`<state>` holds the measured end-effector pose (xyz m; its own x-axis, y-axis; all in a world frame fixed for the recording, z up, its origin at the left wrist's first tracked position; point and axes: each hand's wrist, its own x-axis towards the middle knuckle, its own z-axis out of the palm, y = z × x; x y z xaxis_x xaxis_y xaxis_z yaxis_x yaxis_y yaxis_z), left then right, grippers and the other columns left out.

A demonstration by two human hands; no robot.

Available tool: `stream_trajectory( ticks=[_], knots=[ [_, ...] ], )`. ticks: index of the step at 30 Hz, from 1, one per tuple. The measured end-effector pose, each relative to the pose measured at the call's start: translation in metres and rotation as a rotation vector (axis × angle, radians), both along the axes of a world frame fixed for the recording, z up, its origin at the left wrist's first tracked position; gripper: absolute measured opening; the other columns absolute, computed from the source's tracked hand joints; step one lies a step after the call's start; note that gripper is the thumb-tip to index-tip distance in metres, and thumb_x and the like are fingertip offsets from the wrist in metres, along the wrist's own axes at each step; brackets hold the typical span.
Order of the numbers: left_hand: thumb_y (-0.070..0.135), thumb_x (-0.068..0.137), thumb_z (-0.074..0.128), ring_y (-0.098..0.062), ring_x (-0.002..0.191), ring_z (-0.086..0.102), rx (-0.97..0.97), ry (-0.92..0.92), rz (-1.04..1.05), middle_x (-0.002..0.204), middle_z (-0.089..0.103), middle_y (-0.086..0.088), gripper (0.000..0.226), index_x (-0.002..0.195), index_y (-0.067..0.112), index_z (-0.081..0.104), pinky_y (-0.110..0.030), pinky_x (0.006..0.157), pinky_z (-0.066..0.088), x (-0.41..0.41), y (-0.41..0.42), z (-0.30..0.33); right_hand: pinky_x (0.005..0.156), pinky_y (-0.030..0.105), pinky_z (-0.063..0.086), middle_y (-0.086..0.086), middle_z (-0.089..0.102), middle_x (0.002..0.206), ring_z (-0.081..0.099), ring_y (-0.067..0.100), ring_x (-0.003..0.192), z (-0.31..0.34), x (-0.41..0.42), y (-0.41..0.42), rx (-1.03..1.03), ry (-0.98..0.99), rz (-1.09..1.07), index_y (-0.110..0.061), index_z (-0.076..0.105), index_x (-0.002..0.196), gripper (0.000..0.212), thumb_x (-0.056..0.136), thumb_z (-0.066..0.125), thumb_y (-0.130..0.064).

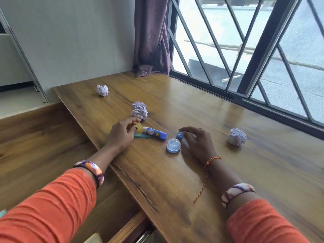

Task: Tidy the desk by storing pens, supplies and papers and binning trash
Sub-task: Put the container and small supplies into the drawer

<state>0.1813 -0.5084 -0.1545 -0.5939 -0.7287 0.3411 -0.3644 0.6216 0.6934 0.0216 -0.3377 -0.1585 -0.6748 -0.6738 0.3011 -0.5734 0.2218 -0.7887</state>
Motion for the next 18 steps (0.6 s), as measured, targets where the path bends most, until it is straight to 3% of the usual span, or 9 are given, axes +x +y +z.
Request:
stream_trajectory(
  ticks=[3,7,9,11,14,18],
  knots=[
    [0.003,0.089,0.055,-0.008,0.094,0.056,-0.01,0.022,-0.036,0.111,0.067,-0.006,0.03,0.116,0.011,0.064,-0.018,0.084,0.043,-0.001,-0.002,-0.003,0.072,0.019,0.04,0.004,0.071,0.099,0.059,0.017,0.098,0.001,0.0,-0.001,-0.016,-0.018,0.005,-0.016,0.073,0.095,0.017,0.088,0.057,-0.015],
    [0.002,0.088,0.054,-0.012,0.099,0.06,-0.038,0.061,-0.042,0.111,0.068,-0.006,0.027,0.11,0.01,0.068,-0.014,0.084,0.042,-0.001,-0.004,-0.006,0.093,0.041,0.04,-0.004,0.069,0.111,0.052,0.019,0.113,0.007,0.007,-0.01,0.021,0.211,-0.073,-0.027,0.071,0.1,0.017,0.087,0.06,-0.027],
    [-0.001,0.087,0.054,-0.013,0.1,0.06,-0.05,0.08,-0.051,0.109,0.069,-0.007,0.026,0.106,0.008,0.07,-0.007,0.081,0.039,-0.001,-0.005,-0.008,0.099,0.038,0.03,-0.006,0.068,0.113,0.05,0.016,0.117,0.019,0.02,-0.025,0.131,0.28,0.005,-0.03,0.068,0.106,0.023,0.086,0.059,-0.036],
    [-0.004,0.086,0.054,-0.014,0.101,0.06,-0.032,0.121,-0.044,0.108,0.069,-0.009,0.026,0.105,0.004,0.07,-0.001,0.079,0.038,0.0,-0.007,-0.008,0.095,0.036,0.023,-0.005,0.067,0.111,0.05,0.016,0.114,0.028,0.033,-0.044,0.367,0.355,0.118,-0.03,0.065,0.111,0.029,0.086,0.056,-0.041],
    [-0.001,0.088,0.054,-0.011,0.094,0.059,0.067,0.192,0.001,0.105,0.069,-0.01,0.022,0.105,0.001,0.068,0.002,0.075,0.04,0.001,-0.009,-0.009,0.091,0.037,0.025,0.001,0.066,0.11,0.053,0.024,0.11,0.031,0.042,-0.061,0.529,0.414,0.161,-0.027,0.066,0.112,0.028,0.085,0.056,-0.025],
    [0.004,0.09,0.055,-0.01,0.089,0.059,0.144,0.246,0.025,0.099,0.068,-0.005,0.019,0.104,0.004,0.068,0.001,0.071,0.042,0.003,-0.012,-0.01,0.082,0.031,0.026,0.001,0.065,0.109,0.055,0.023,0.106,0.028,0.045,-0.066,0.383,0.332,0.16,-0.026,0.067,0.111,0.029,0.084,0.06,-0.02]
  ],
)
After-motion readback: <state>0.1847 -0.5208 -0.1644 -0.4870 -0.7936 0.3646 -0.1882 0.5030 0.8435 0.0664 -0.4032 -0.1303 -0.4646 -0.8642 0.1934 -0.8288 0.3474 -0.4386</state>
